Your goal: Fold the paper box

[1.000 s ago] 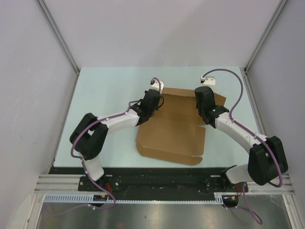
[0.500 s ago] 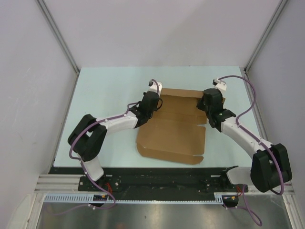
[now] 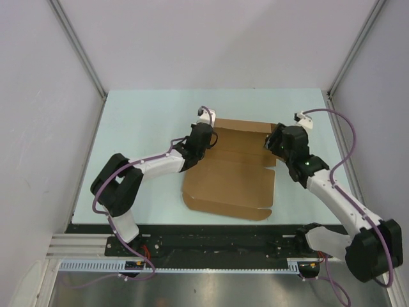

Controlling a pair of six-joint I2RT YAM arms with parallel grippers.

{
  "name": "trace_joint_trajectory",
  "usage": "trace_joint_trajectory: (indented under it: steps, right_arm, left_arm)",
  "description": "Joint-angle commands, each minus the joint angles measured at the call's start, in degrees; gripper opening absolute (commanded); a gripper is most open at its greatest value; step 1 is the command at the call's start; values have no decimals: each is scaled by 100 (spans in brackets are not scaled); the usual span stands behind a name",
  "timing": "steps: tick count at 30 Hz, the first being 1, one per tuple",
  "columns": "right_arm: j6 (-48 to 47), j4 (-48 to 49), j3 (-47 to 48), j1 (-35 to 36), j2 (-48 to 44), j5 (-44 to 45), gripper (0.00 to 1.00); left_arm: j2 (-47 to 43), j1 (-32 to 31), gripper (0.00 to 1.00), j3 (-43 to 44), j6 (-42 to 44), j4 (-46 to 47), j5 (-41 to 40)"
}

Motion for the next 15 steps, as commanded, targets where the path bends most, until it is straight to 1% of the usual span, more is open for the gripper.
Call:
trace_joint_trajectory:
  steps: [1, 3, 7, 11, 15]
  right_arm:
    - [-317, -731, 37, 1, -760, 638, 62]
    - [-308, -890, -94, 10, -849, 744, 62]
    - [-63, -890, -393, 2, -806, 762, 61]
    - [280, -785, -648, -16, -569, 736, 59]
    - [526, -627, -789, -25, -122, 674, 58]
  left_arm:
    - [19, 26, 0, -206, 0, -1169, -156]
    - [10, 25, 0, -171, -62, -1259, -121]
    - [28, 43, 0, 23, -220, -1750, -15]
    - [-42, 43, 0, 76, -290, -1997, 73]
    - [-60, 43, 0, 32, -352, -2111, 99]
